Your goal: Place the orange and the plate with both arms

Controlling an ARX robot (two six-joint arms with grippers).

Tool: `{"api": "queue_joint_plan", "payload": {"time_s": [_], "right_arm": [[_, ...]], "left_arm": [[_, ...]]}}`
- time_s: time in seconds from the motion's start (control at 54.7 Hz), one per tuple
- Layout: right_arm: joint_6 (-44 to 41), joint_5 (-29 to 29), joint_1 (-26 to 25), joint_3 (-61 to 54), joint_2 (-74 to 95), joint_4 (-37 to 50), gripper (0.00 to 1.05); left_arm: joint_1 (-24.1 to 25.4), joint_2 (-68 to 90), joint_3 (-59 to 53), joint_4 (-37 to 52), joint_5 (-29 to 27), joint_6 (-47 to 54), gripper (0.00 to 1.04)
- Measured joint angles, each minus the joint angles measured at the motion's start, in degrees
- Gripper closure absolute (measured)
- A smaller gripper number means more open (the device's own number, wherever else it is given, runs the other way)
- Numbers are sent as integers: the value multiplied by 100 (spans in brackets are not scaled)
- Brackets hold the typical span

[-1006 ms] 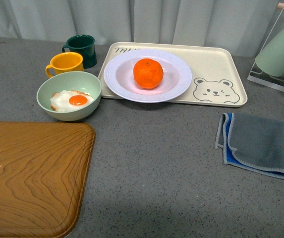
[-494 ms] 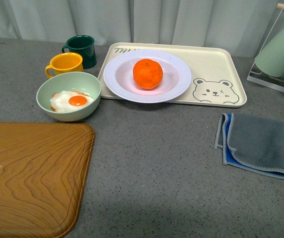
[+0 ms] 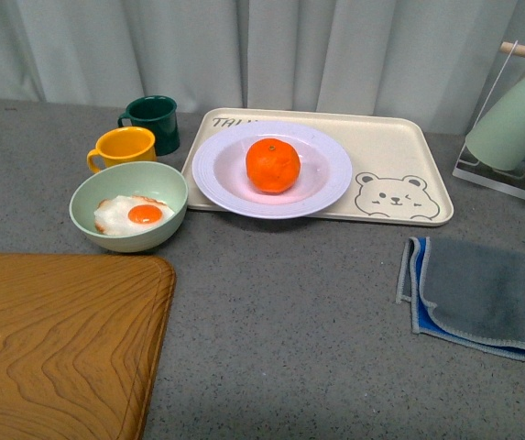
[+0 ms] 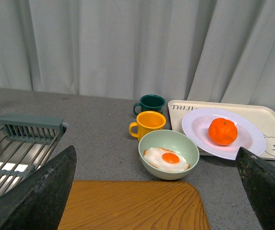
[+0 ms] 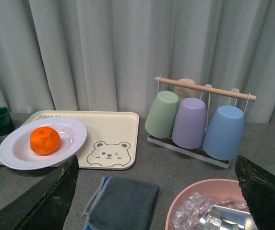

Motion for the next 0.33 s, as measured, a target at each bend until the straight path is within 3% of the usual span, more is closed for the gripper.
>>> {"api": "queue_joint_plan", "payload": {"time_s": [0.329], "right_arm": [[0,0,0,0,0,0,9]], "left_arm": [[0,0,0,0,0,0,7]]}}
